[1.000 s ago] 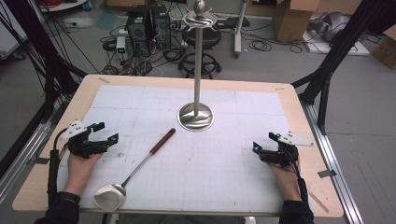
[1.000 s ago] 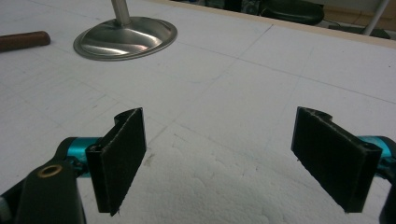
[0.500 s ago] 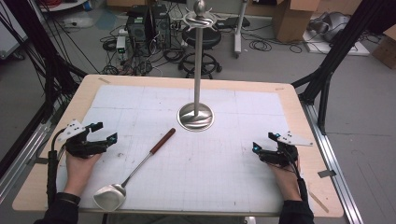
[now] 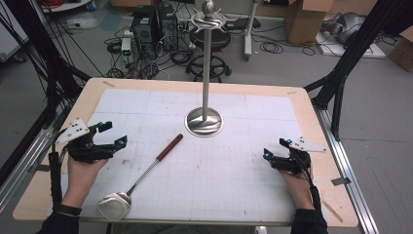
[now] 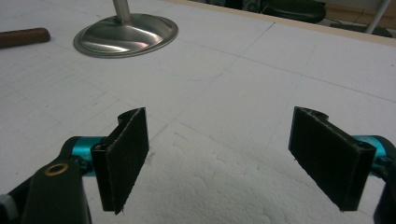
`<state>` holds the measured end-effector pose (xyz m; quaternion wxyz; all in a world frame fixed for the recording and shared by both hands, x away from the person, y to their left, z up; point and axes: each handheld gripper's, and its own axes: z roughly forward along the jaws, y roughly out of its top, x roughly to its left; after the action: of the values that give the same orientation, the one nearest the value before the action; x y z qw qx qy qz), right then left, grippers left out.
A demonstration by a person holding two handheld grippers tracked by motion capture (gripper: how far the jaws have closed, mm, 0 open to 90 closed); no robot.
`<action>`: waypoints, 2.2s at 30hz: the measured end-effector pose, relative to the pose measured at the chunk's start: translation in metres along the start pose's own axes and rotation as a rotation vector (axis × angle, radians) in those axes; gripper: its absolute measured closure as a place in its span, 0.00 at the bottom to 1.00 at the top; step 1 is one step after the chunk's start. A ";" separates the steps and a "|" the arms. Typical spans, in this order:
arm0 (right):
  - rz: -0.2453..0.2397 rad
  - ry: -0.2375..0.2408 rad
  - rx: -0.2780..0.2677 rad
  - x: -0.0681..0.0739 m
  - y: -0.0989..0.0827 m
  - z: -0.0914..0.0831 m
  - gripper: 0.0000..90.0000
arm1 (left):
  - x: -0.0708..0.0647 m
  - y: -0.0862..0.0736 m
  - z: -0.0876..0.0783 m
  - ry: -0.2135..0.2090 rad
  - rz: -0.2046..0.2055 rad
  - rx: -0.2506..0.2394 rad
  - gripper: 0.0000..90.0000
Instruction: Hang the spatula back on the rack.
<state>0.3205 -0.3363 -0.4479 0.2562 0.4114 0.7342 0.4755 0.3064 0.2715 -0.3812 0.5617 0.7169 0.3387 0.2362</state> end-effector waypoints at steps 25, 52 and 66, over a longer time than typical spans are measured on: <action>-0.013 -0.002 0.002 0.001 0.000 0.000 0.21 | -0.060 -0.006 0.030 -0.100 0.048 0.263 0.18; -0.020 0.002 0.005 0.002 0.000 0.001 0.21 | -0.072 -0.034 0.053 -0.041 0.065 0.577 0.34; -0.025 0.001 0.008 0.002 0.000 0.001 0.21 | -0.075 -0.034 0.059 -0.041 0.065 0.709 0.53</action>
<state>0.3200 -0.3340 -0.4480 0.2600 0.4029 0.7412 0.4698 0.2916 0.1822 -0.4261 0.2768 0.8823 0.3653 0.1070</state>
